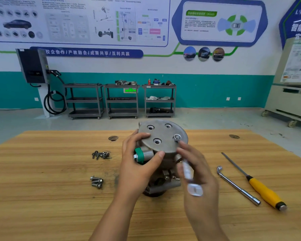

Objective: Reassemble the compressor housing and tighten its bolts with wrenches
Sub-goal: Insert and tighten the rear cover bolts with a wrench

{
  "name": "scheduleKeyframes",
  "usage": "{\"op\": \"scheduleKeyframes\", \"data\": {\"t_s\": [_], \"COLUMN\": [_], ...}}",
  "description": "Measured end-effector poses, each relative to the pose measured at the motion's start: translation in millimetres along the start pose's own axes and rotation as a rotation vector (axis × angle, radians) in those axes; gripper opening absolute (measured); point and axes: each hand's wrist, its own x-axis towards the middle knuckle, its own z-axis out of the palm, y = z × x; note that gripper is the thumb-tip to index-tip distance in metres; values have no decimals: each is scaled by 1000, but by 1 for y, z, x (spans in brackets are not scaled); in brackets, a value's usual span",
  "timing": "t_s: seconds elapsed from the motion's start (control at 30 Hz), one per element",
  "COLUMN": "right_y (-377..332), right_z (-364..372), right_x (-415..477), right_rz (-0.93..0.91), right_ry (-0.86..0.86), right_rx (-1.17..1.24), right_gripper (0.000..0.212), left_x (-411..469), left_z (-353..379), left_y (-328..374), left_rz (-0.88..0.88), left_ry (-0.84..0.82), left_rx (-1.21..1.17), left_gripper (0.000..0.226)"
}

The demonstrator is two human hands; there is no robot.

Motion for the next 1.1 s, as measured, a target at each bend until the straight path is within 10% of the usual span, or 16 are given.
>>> {"op": "scheduleKeyframes", "data": {"t_s": [0.3,0.67,0.77,0.87,1.1], "right_y": [-20,-9,4,6,13], "right_z": [28,42,21,14,24], "right_x": [40,105,106,92,72], "right_rz": [-250,235,498,666,515], "right_ry": [-63,-93,30,175,303], "right_rx": [-529,-847,-626,115,597], "right_gripper": [16,12,16,15,14], "left_x": [1,-1,-2,0,7], "left_z": [4,-4,-11,-14,-12], "left_y": [-1,-1,-3,-2,5], "left_rz": [30,33,-5,-7,-49], "left_ry": [13,25,23,15,51], "left_rx": [-21,50,27,8,-177], "left_gripper": [42,42,44,42,33]}}
